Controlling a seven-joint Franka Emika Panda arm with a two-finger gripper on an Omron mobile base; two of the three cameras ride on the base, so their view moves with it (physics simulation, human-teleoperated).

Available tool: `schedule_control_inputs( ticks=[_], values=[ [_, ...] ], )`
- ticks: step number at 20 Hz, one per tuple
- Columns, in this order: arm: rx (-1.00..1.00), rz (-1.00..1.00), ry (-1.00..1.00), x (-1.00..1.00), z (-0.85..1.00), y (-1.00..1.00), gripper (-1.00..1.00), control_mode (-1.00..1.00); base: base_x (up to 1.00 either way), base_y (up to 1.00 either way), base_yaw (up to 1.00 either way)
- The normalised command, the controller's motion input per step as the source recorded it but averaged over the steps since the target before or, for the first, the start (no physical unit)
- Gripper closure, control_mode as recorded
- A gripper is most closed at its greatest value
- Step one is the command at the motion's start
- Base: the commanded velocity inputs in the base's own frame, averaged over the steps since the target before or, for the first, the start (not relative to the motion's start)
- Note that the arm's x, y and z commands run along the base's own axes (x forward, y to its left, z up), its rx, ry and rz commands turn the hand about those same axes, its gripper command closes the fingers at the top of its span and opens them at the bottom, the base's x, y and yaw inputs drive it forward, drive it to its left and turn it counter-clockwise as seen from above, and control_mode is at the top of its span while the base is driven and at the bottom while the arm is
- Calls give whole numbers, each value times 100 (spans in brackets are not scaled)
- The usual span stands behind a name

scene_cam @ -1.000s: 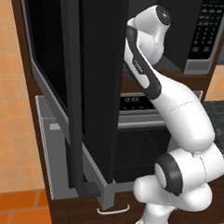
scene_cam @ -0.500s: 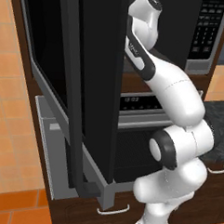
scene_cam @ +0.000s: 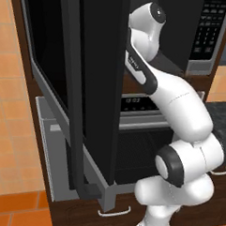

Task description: Open the microwave, place the bowl with waffle inside the microwave, then close the microwave door and turn it on.

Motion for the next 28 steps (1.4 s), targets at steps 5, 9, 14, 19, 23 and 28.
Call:
schedule_control_inputs(
  ticks=[5,9,14,19,23,28],
  values=[
    [0,0,-3,-100,43,-10,-100,-100,0,0,0],
    [0,-6,7,-100,40,-7,-100,-100,0,0,0],
    [-2,-16,15,-93,23,-20,-100,-100,0,0,0],
    [-7,-14,4,-99,0,-35,-100,-100,0,0,0],
    [-8,-11,1,-94,-4,-46,-100,-100,0,0,0],
    [-7,-11,3,-74,-27,-56,-100,-100,0,0,0]
  ],
)
